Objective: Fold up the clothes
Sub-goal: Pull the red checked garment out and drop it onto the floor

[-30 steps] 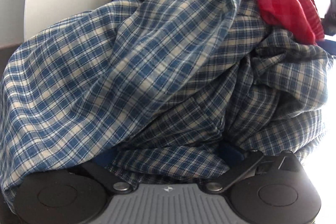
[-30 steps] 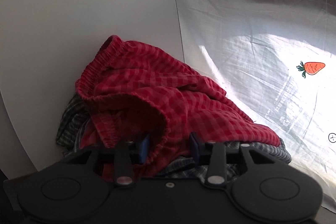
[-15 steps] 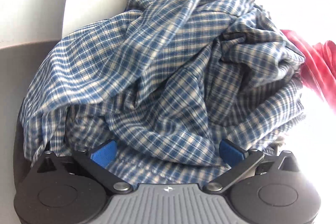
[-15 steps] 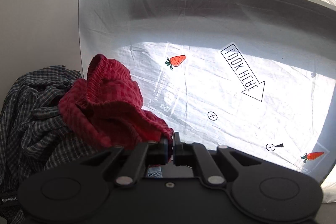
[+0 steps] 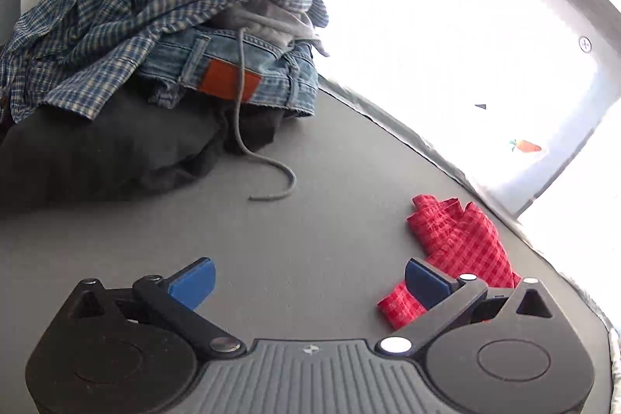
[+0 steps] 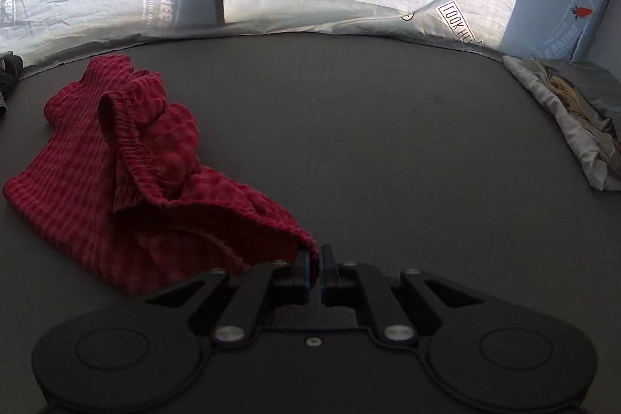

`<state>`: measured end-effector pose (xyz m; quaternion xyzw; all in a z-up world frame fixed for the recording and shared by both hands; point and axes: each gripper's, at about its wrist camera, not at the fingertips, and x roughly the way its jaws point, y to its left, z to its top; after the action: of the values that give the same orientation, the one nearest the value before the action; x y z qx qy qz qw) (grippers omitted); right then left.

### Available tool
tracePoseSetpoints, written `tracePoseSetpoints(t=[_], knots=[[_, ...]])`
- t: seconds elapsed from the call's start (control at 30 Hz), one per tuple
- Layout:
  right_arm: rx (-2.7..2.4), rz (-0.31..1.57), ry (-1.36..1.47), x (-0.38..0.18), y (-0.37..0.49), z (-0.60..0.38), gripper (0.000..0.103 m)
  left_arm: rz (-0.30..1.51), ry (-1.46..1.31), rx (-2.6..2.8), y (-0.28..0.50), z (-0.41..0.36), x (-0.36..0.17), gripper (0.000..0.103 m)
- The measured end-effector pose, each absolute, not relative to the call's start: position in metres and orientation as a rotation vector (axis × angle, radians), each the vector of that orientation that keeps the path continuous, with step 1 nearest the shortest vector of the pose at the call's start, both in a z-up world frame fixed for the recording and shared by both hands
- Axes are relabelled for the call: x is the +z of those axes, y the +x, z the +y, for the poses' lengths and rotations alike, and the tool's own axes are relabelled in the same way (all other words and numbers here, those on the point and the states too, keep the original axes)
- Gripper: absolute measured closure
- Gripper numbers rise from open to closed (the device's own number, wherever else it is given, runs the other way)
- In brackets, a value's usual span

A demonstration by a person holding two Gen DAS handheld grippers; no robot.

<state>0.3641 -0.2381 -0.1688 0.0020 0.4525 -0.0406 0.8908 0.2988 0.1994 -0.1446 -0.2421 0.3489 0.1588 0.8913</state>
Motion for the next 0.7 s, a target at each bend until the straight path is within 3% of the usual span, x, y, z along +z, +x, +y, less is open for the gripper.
tracePoseSetpoints(t=[0.13,0.2,0.4,0.7], knots=[[-0.045,0.945,0.034,-0.168,0.347,-0.283,0.090,0.795,-0.508,0.261,0.296,0.139,-0.160,0.000],[-0.004,0.927,0.044,-0.162,0.346,-0.292,0.077,0.814,-0.499,0.235,0.299,0.114,-0.163,0.000],[0.100,0.934,0.024,-0.166,0.351,-0.308,0.066,0.830,-0.458,0.172,0.320,0.060,-0.164,0.000],[0.154,0.945,0.083,-0.176,0.388,-0.322,0.061,0.857,-0.298,0.046,0.342,0.003,-0.166,0.000]])
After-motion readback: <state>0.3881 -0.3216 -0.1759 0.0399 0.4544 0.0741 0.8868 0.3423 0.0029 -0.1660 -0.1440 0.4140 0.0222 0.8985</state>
